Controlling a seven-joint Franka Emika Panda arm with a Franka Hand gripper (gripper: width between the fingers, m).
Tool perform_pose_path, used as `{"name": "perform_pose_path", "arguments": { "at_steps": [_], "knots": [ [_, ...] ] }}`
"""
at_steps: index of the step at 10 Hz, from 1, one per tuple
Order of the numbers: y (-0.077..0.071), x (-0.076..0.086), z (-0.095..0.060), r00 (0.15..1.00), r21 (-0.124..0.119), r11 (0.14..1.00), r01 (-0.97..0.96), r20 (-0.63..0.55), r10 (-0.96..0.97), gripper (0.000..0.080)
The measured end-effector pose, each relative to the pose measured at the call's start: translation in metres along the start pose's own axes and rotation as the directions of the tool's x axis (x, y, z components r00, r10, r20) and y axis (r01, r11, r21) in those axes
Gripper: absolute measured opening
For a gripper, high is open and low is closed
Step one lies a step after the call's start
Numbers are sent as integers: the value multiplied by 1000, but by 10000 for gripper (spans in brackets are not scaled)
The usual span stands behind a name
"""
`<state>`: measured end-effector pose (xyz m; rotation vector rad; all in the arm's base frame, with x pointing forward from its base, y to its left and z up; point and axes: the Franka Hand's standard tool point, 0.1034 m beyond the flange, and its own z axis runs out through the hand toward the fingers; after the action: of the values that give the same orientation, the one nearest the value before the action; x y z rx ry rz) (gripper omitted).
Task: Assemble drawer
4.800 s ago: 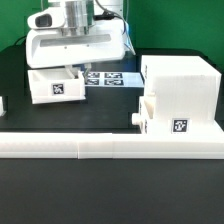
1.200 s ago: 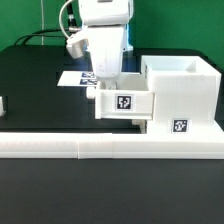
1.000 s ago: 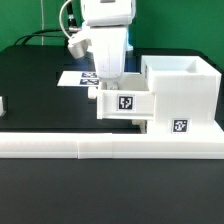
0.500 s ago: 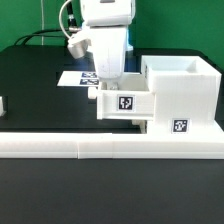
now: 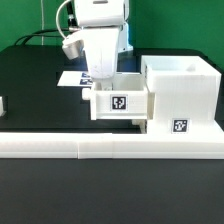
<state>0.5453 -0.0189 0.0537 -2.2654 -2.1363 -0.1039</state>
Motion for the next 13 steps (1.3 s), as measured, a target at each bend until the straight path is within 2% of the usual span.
{"name": "perform_pose_path", "arguments": {
  "at_steps": [8, 10, 13],
  "knots": [
    [0, 0, 0, 1000, 0, 1000, 0, 0, 0, 42],
    [1, 10, 0, 1000, 0, 1000, 27, 4, -27, 42],
    [1, 9, 0, 1000, 3, 1000, 24, 7, -24, 44]
  ]
}}
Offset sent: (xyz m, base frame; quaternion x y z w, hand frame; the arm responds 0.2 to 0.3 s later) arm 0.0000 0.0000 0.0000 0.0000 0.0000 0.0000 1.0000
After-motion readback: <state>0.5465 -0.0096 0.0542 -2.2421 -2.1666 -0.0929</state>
